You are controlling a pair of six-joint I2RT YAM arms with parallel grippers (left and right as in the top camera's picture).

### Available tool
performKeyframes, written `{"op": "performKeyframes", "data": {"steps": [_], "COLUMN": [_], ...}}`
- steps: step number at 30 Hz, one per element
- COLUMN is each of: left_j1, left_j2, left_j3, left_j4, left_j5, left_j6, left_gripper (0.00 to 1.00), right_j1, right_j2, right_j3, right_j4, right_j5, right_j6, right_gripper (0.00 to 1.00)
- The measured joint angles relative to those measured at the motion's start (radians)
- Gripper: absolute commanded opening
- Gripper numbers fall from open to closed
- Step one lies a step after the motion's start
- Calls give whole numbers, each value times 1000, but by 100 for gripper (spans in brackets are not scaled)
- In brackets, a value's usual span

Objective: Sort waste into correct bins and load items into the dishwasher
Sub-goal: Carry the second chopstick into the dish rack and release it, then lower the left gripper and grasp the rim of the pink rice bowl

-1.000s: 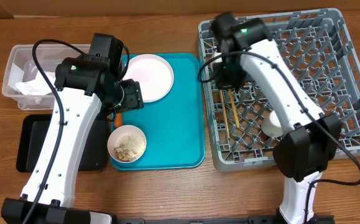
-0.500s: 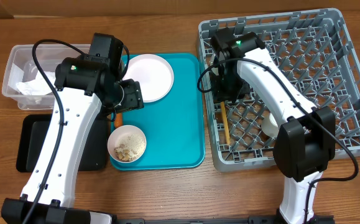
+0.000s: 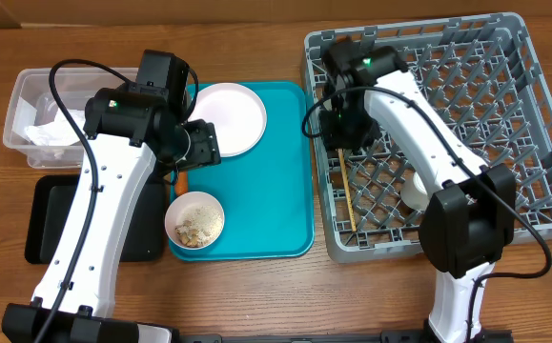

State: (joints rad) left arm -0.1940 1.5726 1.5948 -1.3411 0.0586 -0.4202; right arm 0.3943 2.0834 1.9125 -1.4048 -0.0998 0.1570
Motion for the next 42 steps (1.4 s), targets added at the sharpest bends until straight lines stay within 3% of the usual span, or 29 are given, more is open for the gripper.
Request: {"op": "performKeyframes", "data": {"steps": [7,11,14,16,20,25,30,42], "left_j1": [0,0,0,0,0,0,-11,-172], "left_j2": [0,0,0,0,0,0,0,0], "left_j3": [0,-1,-10,-32,-106,-253,-376,-500], "left_j4": [-42,-135,-186,-209,-205,-86,98,305], "left_j5": [-2,-15,-21,-24,-26,15,47,25], "left_j6": [0,0,0,0,0,1,0,0], "left_gripper": [65,56,54,55,51,38,38,47], "right_j1": [0,0,0,0,0,0,0,0], "right_j2": [-1,-1,-1,-1,-1,-1,-1,-1], "right_j3": [71,71,71,71,71,71,71,71], "right_j4": [49,66,80,82,88,90,93,92], "right_j5": [-53,-62,-65,-69,-69,-69,-69,-69], "right_j6": [37,54,52,58,56,56,57,56], "right_gripper": [46,55,67,99,100,100,100,100]}}
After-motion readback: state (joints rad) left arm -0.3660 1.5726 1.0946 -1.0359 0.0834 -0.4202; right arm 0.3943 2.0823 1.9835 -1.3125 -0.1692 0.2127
